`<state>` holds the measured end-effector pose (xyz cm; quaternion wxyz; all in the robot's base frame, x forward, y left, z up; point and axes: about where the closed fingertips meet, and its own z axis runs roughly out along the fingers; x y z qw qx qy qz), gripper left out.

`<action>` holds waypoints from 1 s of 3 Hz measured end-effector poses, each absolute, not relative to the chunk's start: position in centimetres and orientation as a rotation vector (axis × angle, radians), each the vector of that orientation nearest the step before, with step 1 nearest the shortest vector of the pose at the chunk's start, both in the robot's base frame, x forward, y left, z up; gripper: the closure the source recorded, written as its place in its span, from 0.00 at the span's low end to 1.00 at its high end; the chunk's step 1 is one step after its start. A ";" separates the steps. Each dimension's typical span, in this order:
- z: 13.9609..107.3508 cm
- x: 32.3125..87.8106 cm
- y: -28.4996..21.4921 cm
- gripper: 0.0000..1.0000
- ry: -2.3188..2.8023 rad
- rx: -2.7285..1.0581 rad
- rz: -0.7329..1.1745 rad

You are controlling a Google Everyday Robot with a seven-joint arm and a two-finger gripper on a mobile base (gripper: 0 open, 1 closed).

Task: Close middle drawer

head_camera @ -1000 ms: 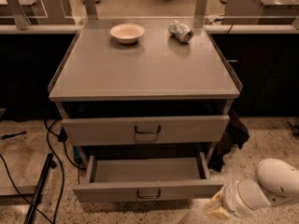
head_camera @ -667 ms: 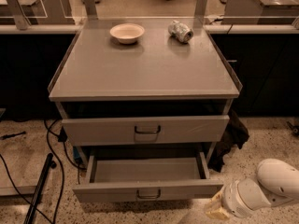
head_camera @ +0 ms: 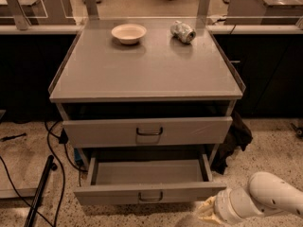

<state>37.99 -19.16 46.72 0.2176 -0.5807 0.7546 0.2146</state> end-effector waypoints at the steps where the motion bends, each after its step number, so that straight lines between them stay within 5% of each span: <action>1: 45.1 39.1 -18.2 1.00 1.973 -1.647 0.507; 3: 43.2 40.8 -18.0 1.00 1.900 -1.637 0.401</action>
Offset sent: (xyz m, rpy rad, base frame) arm 0.0460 0.0114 -0.0527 -0.0121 -0.3501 0.0338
